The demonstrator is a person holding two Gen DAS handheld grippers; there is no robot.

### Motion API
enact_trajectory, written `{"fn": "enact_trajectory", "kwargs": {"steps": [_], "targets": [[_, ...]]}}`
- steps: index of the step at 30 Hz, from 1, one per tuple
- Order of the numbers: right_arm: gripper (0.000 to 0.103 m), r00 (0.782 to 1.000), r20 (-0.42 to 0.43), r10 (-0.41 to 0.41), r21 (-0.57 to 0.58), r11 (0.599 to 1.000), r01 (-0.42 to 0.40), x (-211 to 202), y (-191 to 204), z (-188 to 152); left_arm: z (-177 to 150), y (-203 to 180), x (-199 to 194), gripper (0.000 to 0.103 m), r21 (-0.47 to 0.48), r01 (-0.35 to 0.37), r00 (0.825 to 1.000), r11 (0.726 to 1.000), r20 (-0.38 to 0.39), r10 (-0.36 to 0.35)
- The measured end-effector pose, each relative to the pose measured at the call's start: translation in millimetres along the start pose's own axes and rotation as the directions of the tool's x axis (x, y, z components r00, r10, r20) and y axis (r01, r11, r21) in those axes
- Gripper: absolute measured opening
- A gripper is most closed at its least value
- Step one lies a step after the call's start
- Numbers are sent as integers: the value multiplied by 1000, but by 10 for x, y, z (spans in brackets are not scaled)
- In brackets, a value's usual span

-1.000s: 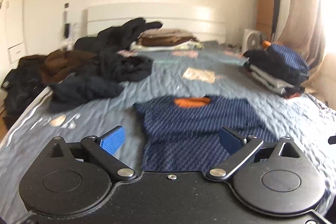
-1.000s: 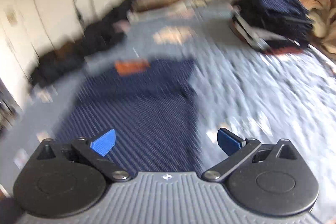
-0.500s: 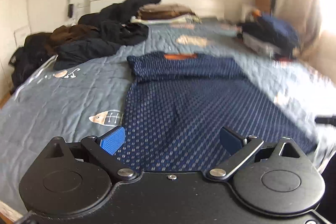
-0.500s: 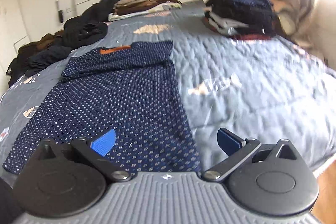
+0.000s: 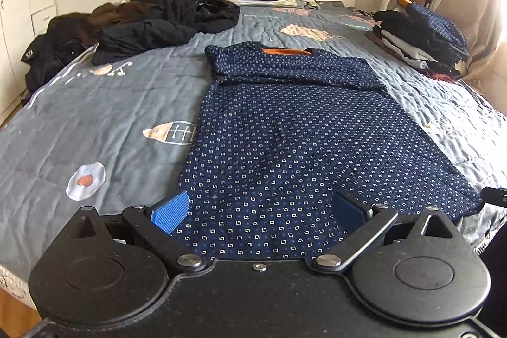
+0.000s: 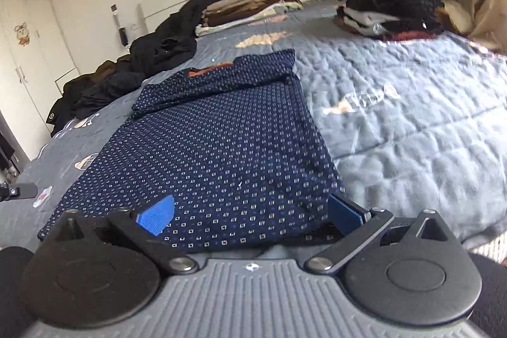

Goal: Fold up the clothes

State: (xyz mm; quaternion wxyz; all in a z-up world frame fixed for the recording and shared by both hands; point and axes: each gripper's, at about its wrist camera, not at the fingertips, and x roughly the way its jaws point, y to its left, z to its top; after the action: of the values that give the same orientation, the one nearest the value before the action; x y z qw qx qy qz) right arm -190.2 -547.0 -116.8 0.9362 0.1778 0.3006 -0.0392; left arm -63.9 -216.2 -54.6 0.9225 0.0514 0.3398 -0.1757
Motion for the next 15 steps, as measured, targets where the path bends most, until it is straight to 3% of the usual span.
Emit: {"fn": "enact_trajectory", "kwargs": {"steps": [8,15], "targets": [[103,1000,-20,-6,-34,999,6,100,134,-48,-13,-122,-81,97,51,-34,999,998,20,33],[103,999,-45,-5,-47,999,3,153,174,-64,0,-92,-64,97,34,-47,999,998,-6,48]]}}
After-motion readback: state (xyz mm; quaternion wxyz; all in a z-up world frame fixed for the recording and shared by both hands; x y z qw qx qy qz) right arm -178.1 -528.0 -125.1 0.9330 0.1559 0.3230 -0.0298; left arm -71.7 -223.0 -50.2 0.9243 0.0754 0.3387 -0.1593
